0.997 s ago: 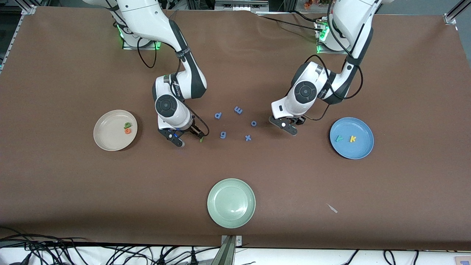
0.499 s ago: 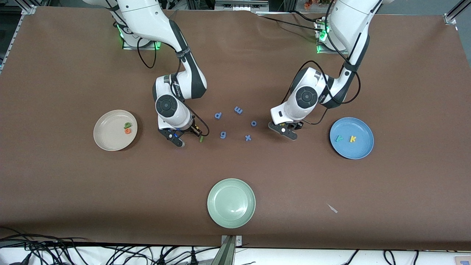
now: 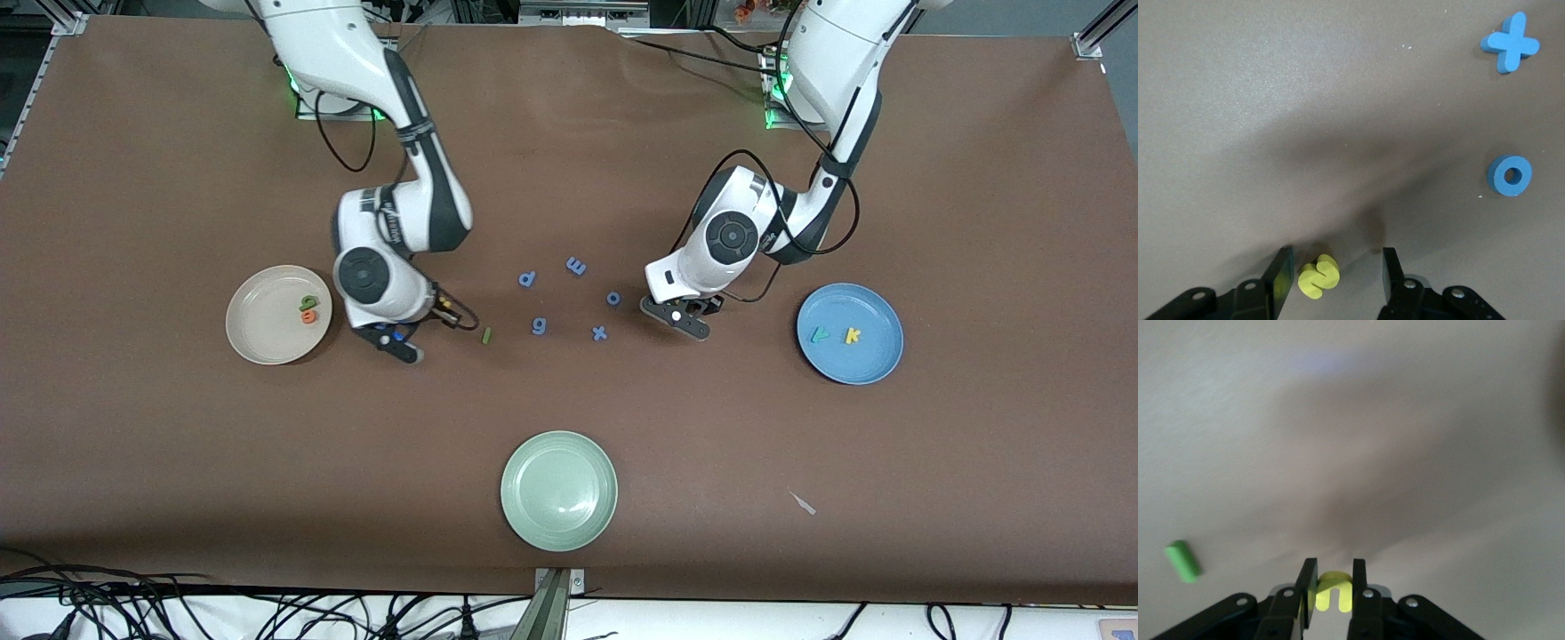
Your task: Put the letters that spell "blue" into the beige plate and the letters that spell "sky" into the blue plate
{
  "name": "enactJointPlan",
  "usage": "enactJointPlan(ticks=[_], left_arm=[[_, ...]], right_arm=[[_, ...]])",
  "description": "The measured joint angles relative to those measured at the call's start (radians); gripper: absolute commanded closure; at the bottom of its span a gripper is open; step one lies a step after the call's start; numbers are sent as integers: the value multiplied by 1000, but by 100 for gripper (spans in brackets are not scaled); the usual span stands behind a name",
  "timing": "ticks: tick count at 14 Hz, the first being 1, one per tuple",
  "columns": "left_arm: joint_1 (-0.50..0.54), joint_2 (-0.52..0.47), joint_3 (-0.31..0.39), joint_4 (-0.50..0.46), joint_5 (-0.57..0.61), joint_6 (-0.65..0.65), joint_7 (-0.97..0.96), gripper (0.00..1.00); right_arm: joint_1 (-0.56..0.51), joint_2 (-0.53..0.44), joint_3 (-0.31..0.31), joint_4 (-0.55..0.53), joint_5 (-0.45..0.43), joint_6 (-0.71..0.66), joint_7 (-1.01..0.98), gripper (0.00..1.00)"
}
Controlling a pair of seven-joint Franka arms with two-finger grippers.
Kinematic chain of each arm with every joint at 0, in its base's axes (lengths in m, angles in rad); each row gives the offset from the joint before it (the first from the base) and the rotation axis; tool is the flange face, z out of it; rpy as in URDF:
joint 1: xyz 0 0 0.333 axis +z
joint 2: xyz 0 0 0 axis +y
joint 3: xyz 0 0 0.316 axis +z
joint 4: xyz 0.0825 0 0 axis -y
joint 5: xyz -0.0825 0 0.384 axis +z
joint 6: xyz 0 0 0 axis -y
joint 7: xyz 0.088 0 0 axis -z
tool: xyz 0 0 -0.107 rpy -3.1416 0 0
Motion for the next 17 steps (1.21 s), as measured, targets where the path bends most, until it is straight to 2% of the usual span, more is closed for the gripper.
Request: enactJointPlan(ticks=[3, 6, 8, 9, 11, 12, 15, 17], left_arm=[[1, 0, 4, 0, 37, 0, 1, 39], [1, 1, 6, -4, 48, 0, 2, 39], [1, 0, 6, -7, 48, 0, 2, 51], [2, 0, 8, -8, 51, 0, 2, 59], [2, -2, 11, -14, 54, 0, 3, 72], [2, -3, 11, -16, 54, 0, 3, 78], [2, -12, 6, -20, 54, -3, 3, 100], [6, -14, 6, -22, 54, -3, 2, 100]], right_arm=[[-5, -34, -118, -1, -13, -125, -195, 100], [-5, -42, -217, -42, -70, -153, -406, 100], [-8, -41, -277, -93, -77, -136, -539, 100], [-16, -41, -296, -125, -77, -105, -593, 92], [-41, -38, -305, -181, -77, -46, -652, 20], [-48, -36, -305, -193, -77, -36, -661, 0], [-38, -33, -301, -193, -77, -32, -665, 0], [-10, -34, -296, -178, -76, -34, -649, 0]])
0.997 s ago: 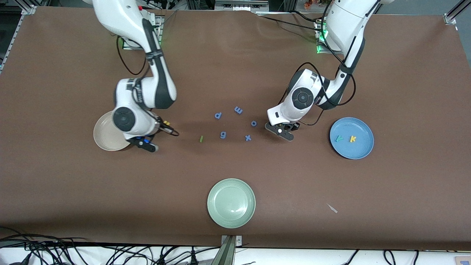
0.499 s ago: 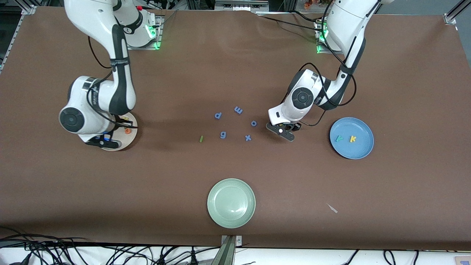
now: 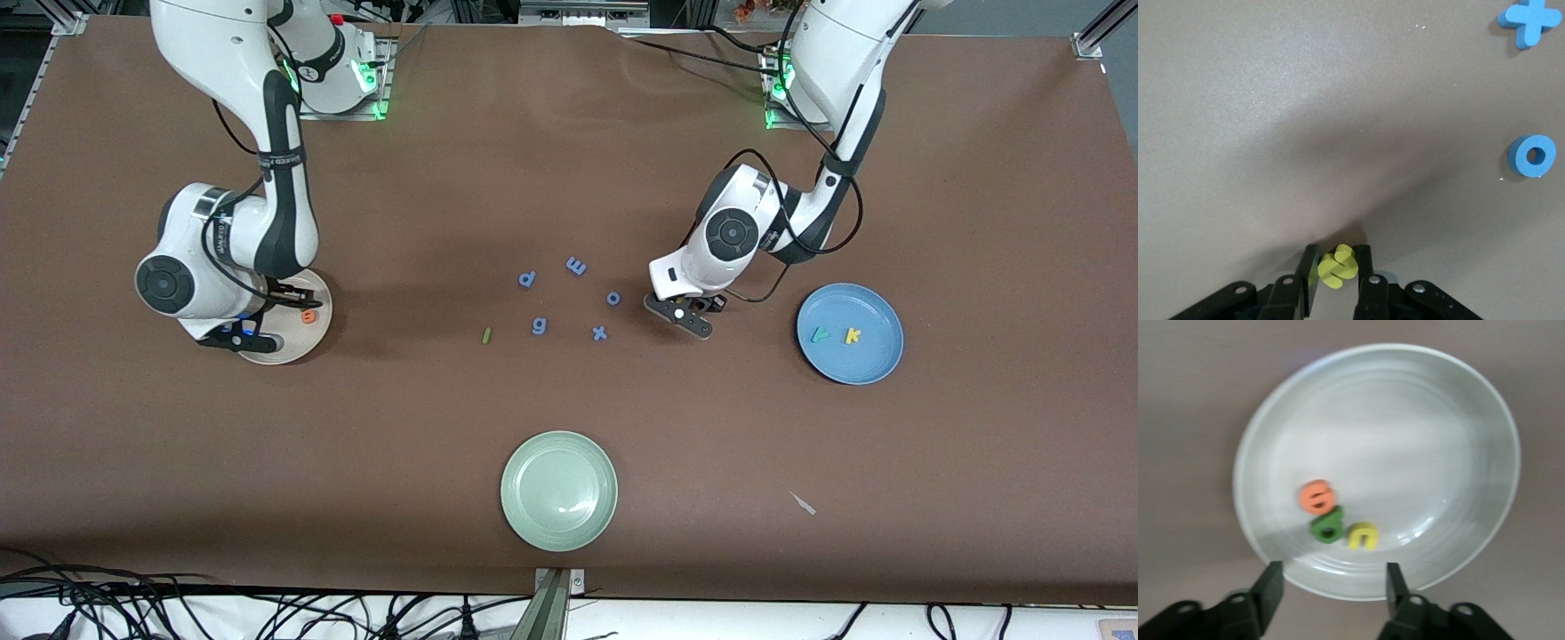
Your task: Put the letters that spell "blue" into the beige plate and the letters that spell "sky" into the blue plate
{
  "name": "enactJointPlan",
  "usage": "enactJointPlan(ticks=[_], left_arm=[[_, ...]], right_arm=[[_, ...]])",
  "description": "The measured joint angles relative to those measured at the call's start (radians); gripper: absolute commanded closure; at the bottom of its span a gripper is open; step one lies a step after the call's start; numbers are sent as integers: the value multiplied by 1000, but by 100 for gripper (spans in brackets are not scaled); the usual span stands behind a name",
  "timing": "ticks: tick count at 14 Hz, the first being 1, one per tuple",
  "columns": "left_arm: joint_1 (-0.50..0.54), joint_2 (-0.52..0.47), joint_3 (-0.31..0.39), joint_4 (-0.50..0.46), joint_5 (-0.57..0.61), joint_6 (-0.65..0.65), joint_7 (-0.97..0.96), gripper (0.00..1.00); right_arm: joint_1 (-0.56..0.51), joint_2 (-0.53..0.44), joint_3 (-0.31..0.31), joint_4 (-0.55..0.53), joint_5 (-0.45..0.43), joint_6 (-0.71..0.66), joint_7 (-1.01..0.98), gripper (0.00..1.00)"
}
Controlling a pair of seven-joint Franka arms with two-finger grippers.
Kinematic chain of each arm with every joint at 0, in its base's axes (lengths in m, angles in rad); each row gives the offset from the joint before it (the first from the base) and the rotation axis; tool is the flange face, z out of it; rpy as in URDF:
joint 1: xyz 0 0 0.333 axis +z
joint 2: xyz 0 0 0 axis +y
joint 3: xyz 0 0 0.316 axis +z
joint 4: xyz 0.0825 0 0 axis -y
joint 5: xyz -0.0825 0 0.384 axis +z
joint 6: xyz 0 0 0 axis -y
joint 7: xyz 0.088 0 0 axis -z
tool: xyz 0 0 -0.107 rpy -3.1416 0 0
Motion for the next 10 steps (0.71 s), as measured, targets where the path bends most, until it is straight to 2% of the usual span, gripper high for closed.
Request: enactJointPlan(ticks=[4, 7, 10], left_arm=[[84, -26, 8, -1, 0, -26, 86, 100], [207, -93, 11, -1, 0, -104, 226, 100], [329, -133, 15, -7, 0, -143, 423, 100]], right_arm=[[85, -2, 41, 72, 46, -4, 165, 0], [102, 8, 116, 142, 114, -4, 260, 0], [103, 56, 198, 230, 141, 0, 370, 0]])
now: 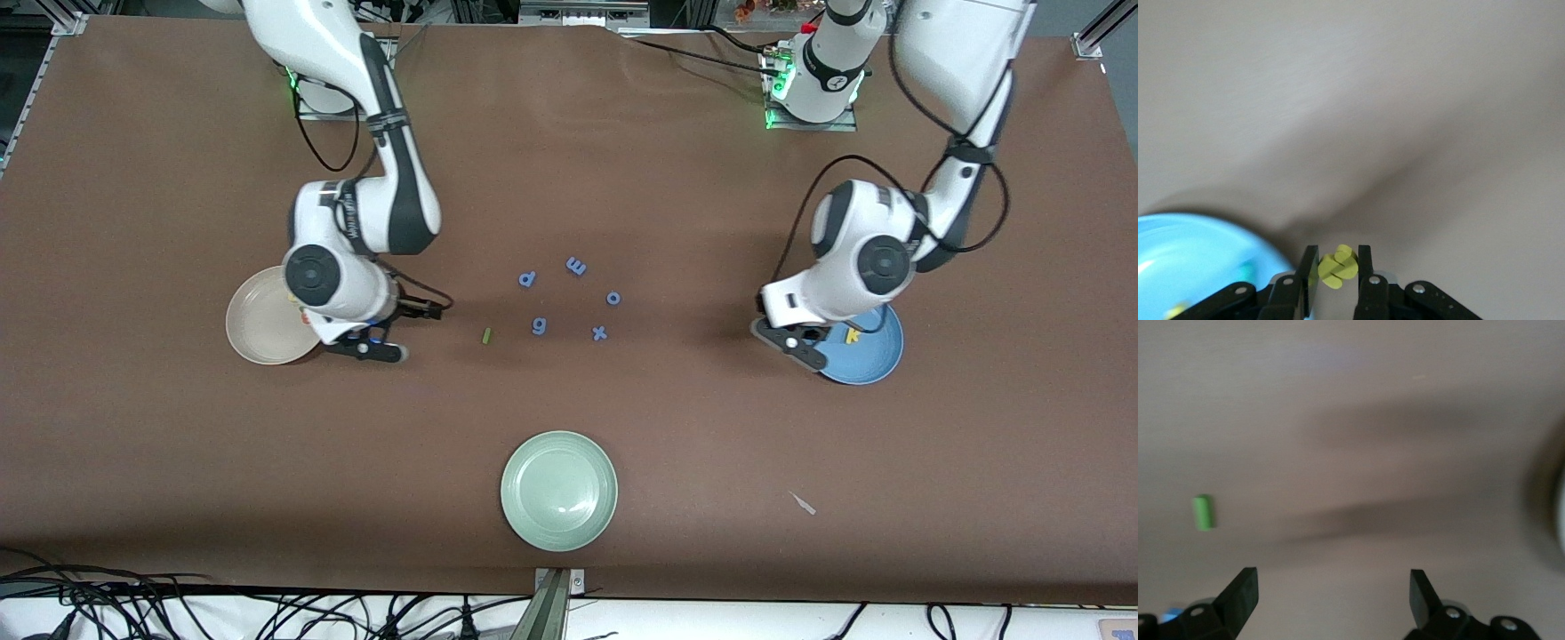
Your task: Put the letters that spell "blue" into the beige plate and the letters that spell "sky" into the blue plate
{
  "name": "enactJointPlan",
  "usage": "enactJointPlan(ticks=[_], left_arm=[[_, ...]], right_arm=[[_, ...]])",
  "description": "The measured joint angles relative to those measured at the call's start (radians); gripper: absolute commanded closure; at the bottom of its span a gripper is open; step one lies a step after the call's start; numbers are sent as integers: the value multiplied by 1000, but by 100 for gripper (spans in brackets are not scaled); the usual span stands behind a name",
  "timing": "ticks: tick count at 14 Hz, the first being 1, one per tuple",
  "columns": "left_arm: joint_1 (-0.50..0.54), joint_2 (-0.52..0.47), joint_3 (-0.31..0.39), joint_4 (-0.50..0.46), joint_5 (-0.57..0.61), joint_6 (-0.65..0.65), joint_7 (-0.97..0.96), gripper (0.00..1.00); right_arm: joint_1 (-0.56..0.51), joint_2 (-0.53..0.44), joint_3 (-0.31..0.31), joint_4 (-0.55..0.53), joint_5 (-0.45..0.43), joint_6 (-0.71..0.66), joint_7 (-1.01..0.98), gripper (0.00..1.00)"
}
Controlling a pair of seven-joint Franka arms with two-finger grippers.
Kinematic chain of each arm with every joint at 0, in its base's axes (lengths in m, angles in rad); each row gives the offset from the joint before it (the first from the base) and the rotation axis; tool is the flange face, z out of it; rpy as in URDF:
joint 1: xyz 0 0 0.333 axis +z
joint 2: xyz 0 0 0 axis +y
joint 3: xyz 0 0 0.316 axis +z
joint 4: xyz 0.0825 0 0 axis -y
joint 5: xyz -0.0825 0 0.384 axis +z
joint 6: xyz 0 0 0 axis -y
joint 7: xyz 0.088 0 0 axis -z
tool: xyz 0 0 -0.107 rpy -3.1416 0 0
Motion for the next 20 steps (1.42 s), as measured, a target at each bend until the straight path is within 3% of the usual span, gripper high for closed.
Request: enactJointPlan(ticks=[2, 3, 5, 6, 11, 12, 13, 15, 16, 20], left_arm=[[57, 0, 5, -9, 0, -1, 91, 88], [73, 0, 12, -13, 0, -1, 112, 69], [86, 0, 28, -19, 0, -1, 130, 12], [86, 0, 32, -20, 0, -1, 131, 0], [91, 0, 35, -22, 0, -1, 129, 0], [93, 0, 35, -23, 0, -1, 129, 0], [95, -2, 35, -26, 0, -1, 129, 0], [105, -26, 35, -53, 0, -1, 129, 0], [112, -49, 35, -70, 0, -1, 129, 0], [123, -154, 35, -89, 0, -1, 129, 0]], right_arm=[[0, 54, 33, 61, 27, 1, 51, 0], [-1, 78, 48, 85, 47, 3, 65, 0], [-1, 124, 65, 123, 69, 17, 74, 0], [-1, 141, 67, 135, 77, 27, 75, 0], [-6, 179, 103, 153, 88, 82, 75, 2], [-6, 186, 110, 159, 88, 86, 75, 13], [-6, 192, 116, 164, 88, 88, 76, 30], [-6, 202, 120, 172, 88, 89, 76, 79], [-6, 203, 121, 172, 89, 90, 76, 98], [-7, 201, 116, 179, 89, 87, 76, 100]])
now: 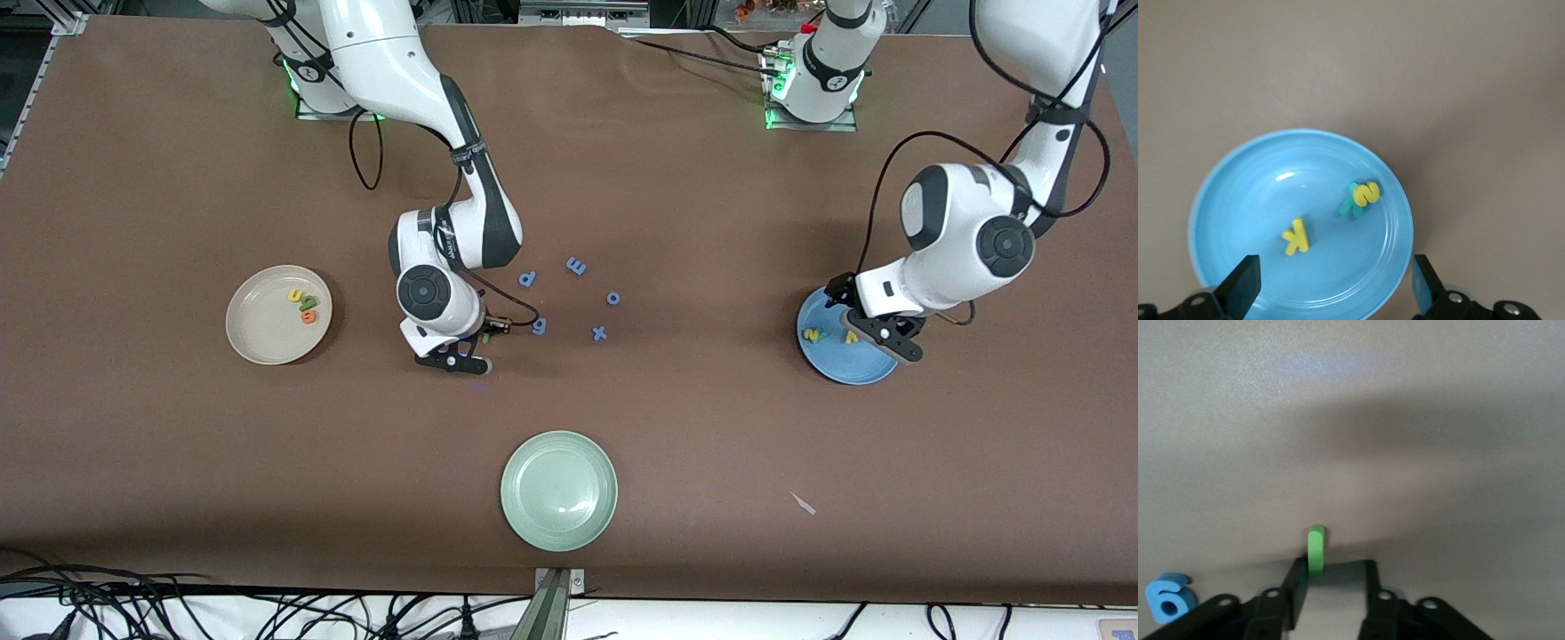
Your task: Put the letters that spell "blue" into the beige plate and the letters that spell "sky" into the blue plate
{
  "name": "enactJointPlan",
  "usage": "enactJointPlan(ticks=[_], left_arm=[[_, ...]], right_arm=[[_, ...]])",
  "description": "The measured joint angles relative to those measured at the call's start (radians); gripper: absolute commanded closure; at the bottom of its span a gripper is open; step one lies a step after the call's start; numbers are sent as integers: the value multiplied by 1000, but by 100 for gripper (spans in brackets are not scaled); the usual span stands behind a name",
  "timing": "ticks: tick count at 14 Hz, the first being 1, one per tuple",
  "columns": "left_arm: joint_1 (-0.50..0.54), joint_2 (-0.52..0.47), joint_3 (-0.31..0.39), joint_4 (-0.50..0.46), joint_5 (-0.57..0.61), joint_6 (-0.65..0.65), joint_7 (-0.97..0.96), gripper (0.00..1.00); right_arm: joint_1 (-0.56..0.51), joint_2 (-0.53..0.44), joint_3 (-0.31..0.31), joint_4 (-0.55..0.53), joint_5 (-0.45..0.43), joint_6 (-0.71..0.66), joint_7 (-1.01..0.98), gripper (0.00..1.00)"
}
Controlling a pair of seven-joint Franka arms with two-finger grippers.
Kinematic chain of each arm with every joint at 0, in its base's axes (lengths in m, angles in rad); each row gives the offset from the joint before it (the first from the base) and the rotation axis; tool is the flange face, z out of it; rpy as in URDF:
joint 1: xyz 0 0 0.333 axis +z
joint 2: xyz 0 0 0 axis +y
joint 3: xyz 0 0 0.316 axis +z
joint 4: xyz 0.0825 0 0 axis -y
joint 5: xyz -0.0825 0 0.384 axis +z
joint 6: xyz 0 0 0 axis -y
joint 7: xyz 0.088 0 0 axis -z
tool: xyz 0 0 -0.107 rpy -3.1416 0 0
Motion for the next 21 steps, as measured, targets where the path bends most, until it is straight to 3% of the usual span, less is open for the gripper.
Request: enactJointPlan(ticks=[3, 6, 11, 13, 18, 21], left_arm=[[-1, -96, -4, 0, 0, -64, 0, 0], [-2, -188, -6, 49, 0, -245, -6, 0], [-2, -216, -7, 300, 46, -605, -93, 0], [-2, -224, -9, 395, 52, -722, -143, 0], [-2, -273, -9, 528, 53, -926, -285, 0], [-4, -281, -20, 552, 69, -946, -360, 0]], right_arm=[[-5, 0, -1, 4, 2, 0, 0, 100], [-6, -2, -38, 13, 2, -44, -3, 100], [-18, -42, -280, 28, 2, -365, -235, 100], [-44, -51, -343, 9, 2, -441, -324, 100], [-143, -47, -381, -70, 1, -472, -482, 100], [-211, -40, -383, -85, 1, -485, -529, 100]])
